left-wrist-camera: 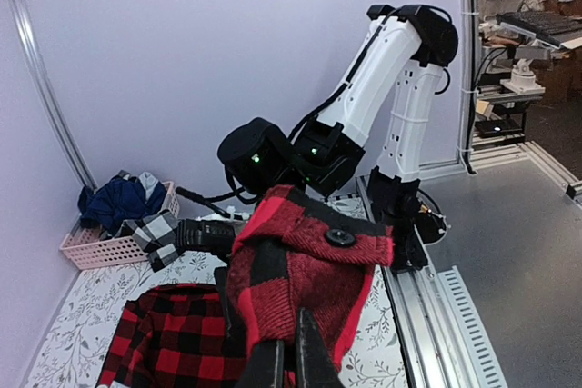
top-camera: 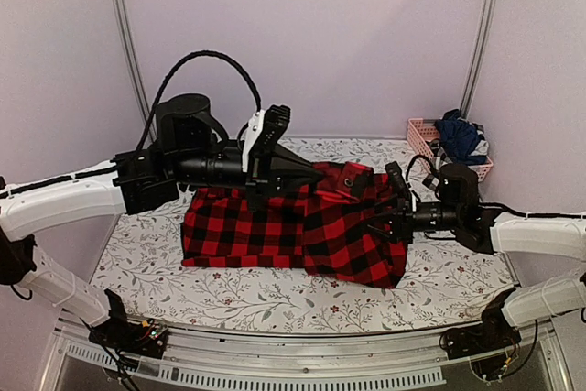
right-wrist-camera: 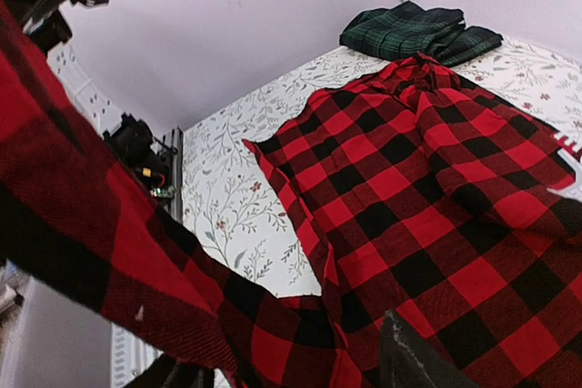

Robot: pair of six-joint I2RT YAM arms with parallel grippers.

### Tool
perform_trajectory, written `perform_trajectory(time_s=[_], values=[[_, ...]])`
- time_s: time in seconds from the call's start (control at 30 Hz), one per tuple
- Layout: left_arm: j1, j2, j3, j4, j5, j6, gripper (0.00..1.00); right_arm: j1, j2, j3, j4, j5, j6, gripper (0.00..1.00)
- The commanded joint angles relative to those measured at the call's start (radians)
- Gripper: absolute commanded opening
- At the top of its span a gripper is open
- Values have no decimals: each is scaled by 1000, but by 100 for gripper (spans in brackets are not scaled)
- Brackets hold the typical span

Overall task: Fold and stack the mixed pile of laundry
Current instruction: Pick up the 1/3-folded T-shirt from the center of the board.

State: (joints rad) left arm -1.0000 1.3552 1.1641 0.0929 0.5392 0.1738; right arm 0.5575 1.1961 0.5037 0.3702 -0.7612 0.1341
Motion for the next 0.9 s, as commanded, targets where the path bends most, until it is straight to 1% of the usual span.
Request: perform_trajectory(time_s=[0.0, 0.03, 0.07, 0.1, 0.2, 0.27, 0.3, 0.33, 0.37, 0.4, 0.47, 0.53, 0.57, 0.6, 0.63, 0.7, 0.77, 0.8, 0.87], values=[[-28, -35, -18, -46, 34, 42, 0, 21, 34, 65, 30, -60, -26, 29], [-45, -41, -34, -72, 14, 58, 1, 21, 26, 63, 24, -63, -23, 17], [-78, -48, -58, -87, -29, 79, 2, 21, 15, 60, 13, -61, -24, 8], [-112, -55, -81, -142, -81, 103, 3, 21, -11, 56, 2, -50, -25, 1], [-207, -65, -161, -227, -238, 151, 5, 21, -76, 41, -40, -17, -27, 0], [-248, -51, -205, -278, -336, 151, 9, 21, -104, 25, -49, -15, -22, 0], [-254, -45, -218, -298, -372, 124, 15, 21, -112, 14, -49, -14, -13, 0], [-253, -39, -224, -312, -424, 68, 27, 21, -124, 4, -49, -12, -6, 0], [-234, -38, -235, -310, -469, 2, 41, 21, -133, -7, -50, -11, 6, 0], [-203, -49, -257, -297, -491, -59, 51, 21, -139, -18, -52, -12, 20, 0], [-106, -114, -345, -227, -506, -184, 60, 22, -156, -42, -49, -10, 47, 0], [-8, -183, -442, -143, -535, -334, 72, 22, -176, -68, -47, -3, 77, 0], [42, -205, -478, -135, -581, -412, 73, 22, -191, -78, -47, 0, 90, 0], [96, -224, -506, -141, -594, -488, 74, 23, -207, -85, -47, 7, 98, 0], [143, -238, -533, -153, -600, -556, 74, 22, -218, -92, -47, 12, 111, 0], [210, -272, -577, -217, -659, -713, 72, 22, -245, -93, -55, 17, 119, 0], [261, -312, -612, -314, -715, -878, 71, 22, -265, -86, -71, 34, 115, 0], [283, -336, -630, -369, -729, -956, 66, 22, -273, -86, -76, 35, 113, 0], [312, -393, -677, -397, -713, -1094, 64, 22, -277, -81, -80, 34, 110, 0]])
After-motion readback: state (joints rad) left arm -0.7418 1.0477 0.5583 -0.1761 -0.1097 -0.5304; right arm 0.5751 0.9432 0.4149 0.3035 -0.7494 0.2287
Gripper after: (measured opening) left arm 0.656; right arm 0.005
